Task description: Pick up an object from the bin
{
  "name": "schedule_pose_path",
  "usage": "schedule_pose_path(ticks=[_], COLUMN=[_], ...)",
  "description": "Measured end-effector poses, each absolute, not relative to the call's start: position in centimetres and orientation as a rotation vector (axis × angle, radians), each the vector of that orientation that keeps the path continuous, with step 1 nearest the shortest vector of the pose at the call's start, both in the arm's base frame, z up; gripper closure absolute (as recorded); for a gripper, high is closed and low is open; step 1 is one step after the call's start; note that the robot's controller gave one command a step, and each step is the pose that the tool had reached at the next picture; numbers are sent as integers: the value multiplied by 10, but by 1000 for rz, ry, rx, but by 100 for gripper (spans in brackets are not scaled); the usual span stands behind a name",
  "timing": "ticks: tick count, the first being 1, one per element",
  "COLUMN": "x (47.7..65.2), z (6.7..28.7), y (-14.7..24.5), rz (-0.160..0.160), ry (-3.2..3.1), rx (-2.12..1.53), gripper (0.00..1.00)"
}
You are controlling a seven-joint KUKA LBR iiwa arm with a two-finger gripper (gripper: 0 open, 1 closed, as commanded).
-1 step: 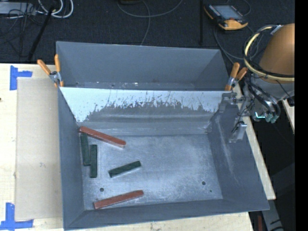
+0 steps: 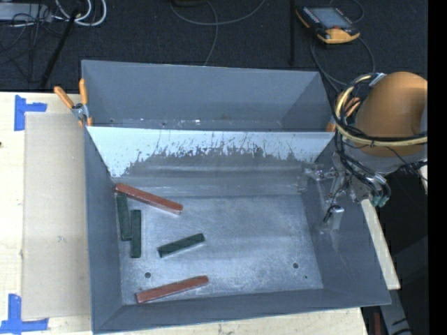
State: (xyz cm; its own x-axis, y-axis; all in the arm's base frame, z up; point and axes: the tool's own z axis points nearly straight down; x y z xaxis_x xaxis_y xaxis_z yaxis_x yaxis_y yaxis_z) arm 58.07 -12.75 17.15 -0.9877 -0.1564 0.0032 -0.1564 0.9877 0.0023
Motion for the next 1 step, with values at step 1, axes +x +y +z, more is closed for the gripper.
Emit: schedule_pose_path(ticks=[1], x=[488], z=[89], y=[-95], rz=[-8], ry=[-3098], rx=[447], gripper=[0])
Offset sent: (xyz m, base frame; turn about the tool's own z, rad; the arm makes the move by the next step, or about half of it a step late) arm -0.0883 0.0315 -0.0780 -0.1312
